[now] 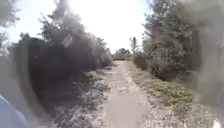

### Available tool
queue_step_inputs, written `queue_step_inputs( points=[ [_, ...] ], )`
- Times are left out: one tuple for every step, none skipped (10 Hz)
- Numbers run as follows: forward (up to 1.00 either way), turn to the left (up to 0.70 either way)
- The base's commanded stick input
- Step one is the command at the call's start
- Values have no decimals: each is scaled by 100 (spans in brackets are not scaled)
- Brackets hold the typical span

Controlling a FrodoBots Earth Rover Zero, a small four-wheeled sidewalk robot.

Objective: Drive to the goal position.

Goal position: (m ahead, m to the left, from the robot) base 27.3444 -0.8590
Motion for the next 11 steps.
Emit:
queue_step_inputs(
  points=[
    [70,0],
    [70,0],
    [70,0],
    [70,0],
    [70,0],
    [70,0],
    [70,0],
    [70,0],
    [70,0],
    [70,0],
    [70,0]
  ],
)
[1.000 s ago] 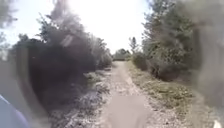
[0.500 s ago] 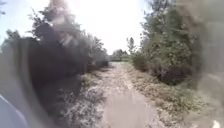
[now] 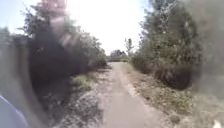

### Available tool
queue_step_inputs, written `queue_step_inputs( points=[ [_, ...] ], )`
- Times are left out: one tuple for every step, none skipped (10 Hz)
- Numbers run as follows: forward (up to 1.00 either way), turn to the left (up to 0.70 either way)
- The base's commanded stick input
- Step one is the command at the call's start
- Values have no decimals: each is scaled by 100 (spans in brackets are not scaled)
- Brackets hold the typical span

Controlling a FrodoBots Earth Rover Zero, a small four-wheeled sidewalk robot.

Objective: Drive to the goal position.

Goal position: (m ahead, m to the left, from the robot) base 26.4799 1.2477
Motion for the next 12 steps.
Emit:
queue_step_inputs(
  points=[
    [70,0],
    [70,0],
    [70,0],
    [70,0],
    [70,0],
    [70,0],
    [70,0],
    [70,0],
    [70,0],
    [70,0],
    [70,0],
    [70,0]
  ],
)
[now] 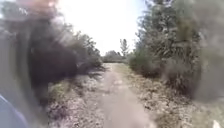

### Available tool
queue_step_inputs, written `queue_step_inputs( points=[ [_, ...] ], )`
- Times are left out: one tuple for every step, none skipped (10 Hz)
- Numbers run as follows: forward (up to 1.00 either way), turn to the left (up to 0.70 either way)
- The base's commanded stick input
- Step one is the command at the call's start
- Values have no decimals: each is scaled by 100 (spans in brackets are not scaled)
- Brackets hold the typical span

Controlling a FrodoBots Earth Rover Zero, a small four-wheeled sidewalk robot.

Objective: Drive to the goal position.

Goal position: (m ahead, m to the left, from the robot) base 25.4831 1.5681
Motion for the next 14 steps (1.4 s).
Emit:
queue_step_inputs(
  points=[
    [70,0],
    [70,0],
    [70,0],
    [70,14],
    [70,35],
    [70,35],
    [70,22],
    [70,8],
    [70,0],
    [70,0],
    [70,0],
    [70,0],
    [70,0],
    [70,0]
  ],
)
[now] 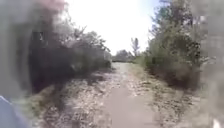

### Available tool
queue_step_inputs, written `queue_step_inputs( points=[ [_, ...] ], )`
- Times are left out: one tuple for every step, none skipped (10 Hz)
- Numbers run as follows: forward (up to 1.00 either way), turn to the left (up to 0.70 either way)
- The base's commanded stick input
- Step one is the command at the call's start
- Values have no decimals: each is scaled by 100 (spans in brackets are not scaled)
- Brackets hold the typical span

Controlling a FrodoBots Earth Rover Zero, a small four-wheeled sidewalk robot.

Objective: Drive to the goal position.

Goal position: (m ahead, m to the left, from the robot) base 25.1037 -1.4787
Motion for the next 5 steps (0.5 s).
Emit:
queue_step_inputs(
  points=[
    [70,0],
    [70,0],
    [70,0],
    [70,0],
    [70,0]
  ],
)
